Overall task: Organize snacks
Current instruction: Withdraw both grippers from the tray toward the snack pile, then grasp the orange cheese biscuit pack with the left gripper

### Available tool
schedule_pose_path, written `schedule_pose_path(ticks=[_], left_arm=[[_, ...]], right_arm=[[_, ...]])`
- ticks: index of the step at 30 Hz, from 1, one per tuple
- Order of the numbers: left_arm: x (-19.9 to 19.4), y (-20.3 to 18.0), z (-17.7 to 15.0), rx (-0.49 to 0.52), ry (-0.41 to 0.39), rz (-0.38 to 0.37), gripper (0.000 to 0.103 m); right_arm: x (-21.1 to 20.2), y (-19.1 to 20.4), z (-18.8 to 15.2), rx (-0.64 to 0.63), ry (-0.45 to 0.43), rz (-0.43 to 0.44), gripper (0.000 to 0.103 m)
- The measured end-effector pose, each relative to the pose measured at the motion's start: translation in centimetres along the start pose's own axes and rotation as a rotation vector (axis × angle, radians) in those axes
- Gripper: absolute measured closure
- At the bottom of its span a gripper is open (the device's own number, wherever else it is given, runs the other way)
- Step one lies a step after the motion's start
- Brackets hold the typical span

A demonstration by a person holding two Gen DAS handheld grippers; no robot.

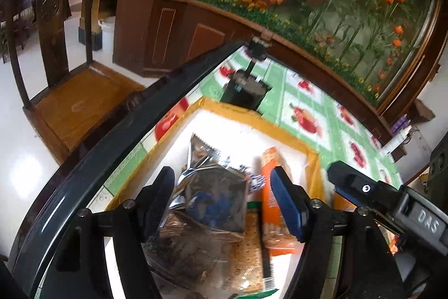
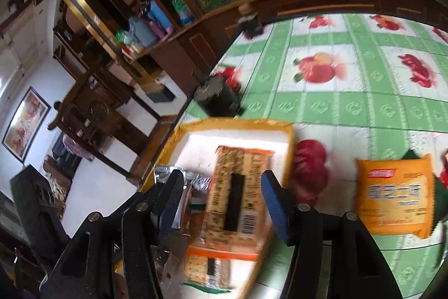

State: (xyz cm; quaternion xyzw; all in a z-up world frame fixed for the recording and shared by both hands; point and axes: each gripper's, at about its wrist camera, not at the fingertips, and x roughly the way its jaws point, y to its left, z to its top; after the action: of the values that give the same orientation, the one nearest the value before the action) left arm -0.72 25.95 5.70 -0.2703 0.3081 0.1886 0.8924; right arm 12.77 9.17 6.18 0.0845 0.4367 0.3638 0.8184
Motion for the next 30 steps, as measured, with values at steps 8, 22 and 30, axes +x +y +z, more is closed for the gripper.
schedule_pose_path(ticks=[8,22,30], left_arm=[[-1.6,-4.0,-0.8,0.154,-0.070,-0.100,0.030],[-2.0,-6.5,-2.1,0.250,-0.027,-0.248,0.030],[-2.9,-7.9,-3.0,0.304,-0.035,-0.286,0.030]], right_arm=[[-1.5,-8.2,1.6,0.066,-0.012,-0.235,0.041],[-0.8,-8.1,-2.2,-0.175,0.136,-0.417,0.041],[-9.4,-10.4,-8.3,-0.093,0.119,-0.327,0.037]])
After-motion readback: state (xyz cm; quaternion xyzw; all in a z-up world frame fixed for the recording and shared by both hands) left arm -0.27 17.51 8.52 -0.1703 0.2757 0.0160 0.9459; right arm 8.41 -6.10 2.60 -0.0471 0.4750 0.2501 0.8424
